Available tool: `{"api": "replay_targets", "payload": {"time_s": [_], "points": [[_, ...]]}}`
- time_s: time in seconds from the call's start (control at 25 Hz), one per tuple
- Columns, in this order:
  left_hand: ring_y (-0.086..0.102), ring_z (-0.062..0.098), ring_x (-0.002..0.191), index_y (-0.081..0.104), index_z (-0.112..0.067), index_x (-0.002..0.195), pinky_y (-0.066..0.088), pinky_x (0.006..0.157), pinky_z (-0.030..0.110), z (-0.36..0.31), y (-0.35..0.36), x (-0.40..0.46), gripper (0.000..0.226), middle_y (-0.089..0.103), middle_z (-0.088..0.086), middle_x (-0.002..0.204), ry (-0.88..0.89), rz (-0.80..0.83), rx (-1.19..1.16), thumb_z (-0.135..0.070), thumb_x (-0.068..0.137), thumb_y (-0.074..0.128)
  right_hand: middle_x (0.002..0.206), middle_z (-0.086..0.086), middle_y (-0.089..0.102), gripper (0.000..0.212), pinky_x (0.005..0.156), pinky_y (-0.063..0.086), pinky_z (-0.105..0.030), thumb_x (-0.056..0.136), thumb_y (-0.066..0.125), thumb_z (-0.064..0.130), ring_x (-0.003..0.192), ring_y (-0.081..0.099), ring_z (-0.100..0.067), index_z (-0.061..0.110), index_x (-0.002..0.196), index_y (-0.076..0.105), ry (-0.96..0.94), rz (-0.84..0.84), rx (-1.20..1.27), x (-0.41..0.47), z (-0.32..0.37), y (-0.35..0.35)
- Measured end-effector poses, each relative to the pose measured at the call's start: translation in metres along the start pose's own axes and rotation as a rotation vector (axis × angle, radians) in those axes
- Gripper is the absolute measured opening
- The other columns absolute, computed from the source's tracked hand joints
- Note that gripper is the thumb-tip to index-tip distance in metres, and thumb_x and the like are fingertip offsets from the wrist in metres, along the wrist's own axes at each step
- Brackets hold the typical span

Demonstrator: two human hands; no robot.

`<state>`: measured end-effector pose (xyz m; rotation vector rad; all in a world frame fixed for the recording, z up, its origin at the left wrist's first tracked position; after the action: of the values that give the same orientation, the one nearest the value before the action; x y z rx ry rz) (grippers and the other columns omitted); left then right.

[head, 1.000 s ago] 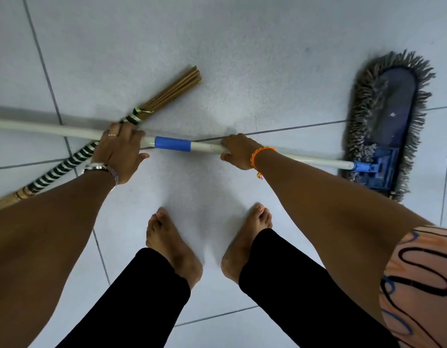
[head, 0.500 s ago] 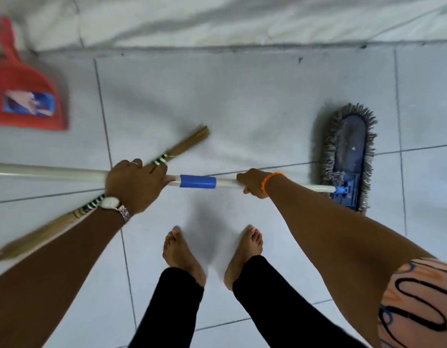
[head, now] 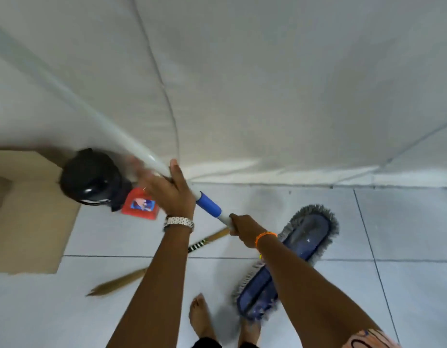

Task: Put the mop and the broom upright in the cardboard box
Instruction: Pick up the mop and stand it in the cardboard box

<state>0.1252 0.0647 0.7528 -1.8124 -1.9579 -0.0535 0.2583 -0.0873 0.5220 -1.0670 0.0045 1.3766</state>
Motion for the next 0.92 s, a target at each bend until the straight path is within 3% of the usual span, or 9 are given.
{"api": "replay_targets", "payload": {"time_s": [0.04, 0.08, 0.12, 0.2, 0.32, 0.48, 0.68, 0.92], "points": [[0.063, -0.001, 0.083, 0.047, 0.015, 0.116, 0.047, 0.079, 0.02, -0.023, 0.0, 0.009, 0.034, 0.067, 0.006, 0.091, -0.076, 0.024, -0.164, -0.006, 0.092, 0.057, 0.088, -0.01, 0.06, 0.011, 0.066, 0.044, -0.036, 0.089, 0.051, 0.003, 0.075, 0.055, -0.025, 0.009, 0.098, 0.052, -0.013, -0.036, 0.035, -0.012, 0.022, -0.011], [0.06, 0.001, 0.062, 0.05, 0.005, 0.108, 0.049, 0.062, 0.022, -0.045, -0.001, 0.019, 0.021, 0.059, -0.005, 0.073, -0.144, 0.061, -0.306, -0.01, 0.094, 0.053, 0.092, -0.014, 0.064, 0.009, 0.07, 0.047, -0.04, 0.09, 0.052, 0.007, 0.077, 0.057, -0.027, 0.008, 0.098, 0.052, -0.036, -0.06, 0.068, -0.019, 0.042, -0.019], [0.051, 0.004, 0.046, 0.049, -0.004, 0.1, 0.045, 0.05, 0.025, -0.06, 0.0, 0.026, 0.015, 0.049, -0.006, 0.062, -0.199, 0.112, -0.42, -0.018, 0.095, 0.05, 0.096, -0.016, 0.066, 0.012, 0.075, 0.05, -0.042, 0.09, 0.055, 0.011, 0.08, 0.06, -0.029, 0.007, 0.101, 0.053, -0.045, -0.069, 0.086, -0.024, 0.059, -0.023], [0.033, 0.011, 0.04, 0.044, -0.013, 0.086, 0.032, 0.038, 0.026, -0.091, -0.01, 0.052, 0.023, 0.036, 0.0, 0.056, -0.203, 0.196, -0.546, -0.034, 0.094, 0.047, 0.098, -0.015, 0.066, 0.018, 0.075, 0.048, -0.039, 0.089, 0.06, 0.017, 0.083, 0.06, -0.03, 0.009, 0.104, 0.053, -0.097, -0.11, 0.097, -0.027, 0.101, -0.033], [0.025, 0.015, 0.045, 0.041, -0.01, 0.08, 0.023, 0.039, 0.029, -0.125, -0.036, 0.093, 0.038, 0.028, 0.012, 0.059, -0.123, 0.288, -0.574, -0.045, 0.093, 0.044, 0.094, -0.013, 0.063, 0.014, 0.073, 0.045, -0.034, 0.089, 0.061, 0.016, 0.08, 0.054, -0.025, 0.014, 0.096, 0.05, -0.167, -0.154, 0.197, -0.021, 0.167, -0.037], [0.027, 0.018, 0.045, 0.041, -0.001, 0.078, 0.021, 0.042, 0.034, -0.138, -0.105, 0.159, 0.051, 0.028, 0.022, 0.055, -0.018, 0.376, -0.547, -0.049, 0.092, 0.043, 0.089, -0.004, 0.057, 0.017, 0.065, 0.039, -0.025, 0.09, 0.062, 0.015, 0.08, 0.052, -0.023, 0.017, 0.096, 0.046, -0.299, -0.165, 0.231, -0.014, 0.287, -0.022], [0.032, 0.018, 0.039, 0.038, 0.003, 0.073, 0.033, 0.044, 0.028, -0.112, -0.219, 0.243, 0.066, 0.036, 0.001, 0.047, 0.081, 0.489, -0.504, -0.061, 0.087, 0.045, 0.102, -0.011, 0.064, 0.033, 0.079, 0.047, -0.031, 0.088, 0.064, 0.016, 0.089, 0.059, -0.026, 0.007, 0.118, 0.053, -0.358, -0.192, 0.224, -0.002, 0.438, 0.032], [0.036, 0.017, 0.042, 0.046, -0.019, 0.069, 0.037, 0.048, 0.028, -0.078, -0.356, 0.334, 0.053, 0.038, -0.002, 0.047, 0.107, 0.525, -0.462, -0.071, 0.078, 0.046, 0.104, -0.015, 0.067, 0.031, 0.087, 0.053, -0.038, 0.087, 0.066, 0.017, 0.093, 0.063, -0.029, 0.006, 0.114, 0.055, -0.399, -0.246, 0.258, 0.006, 0.601, 0.106]]}}
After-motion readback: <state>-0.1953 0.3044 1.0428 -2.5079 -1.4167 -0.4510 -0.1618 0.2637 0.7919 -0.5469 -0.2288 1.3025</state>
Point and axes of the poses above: each hand's wrist, its own x-axis towards the middle knuckle, its own y-axis out of the palm, z = x × y, the point moved 9 cm from there along x, towards the middle knuckle
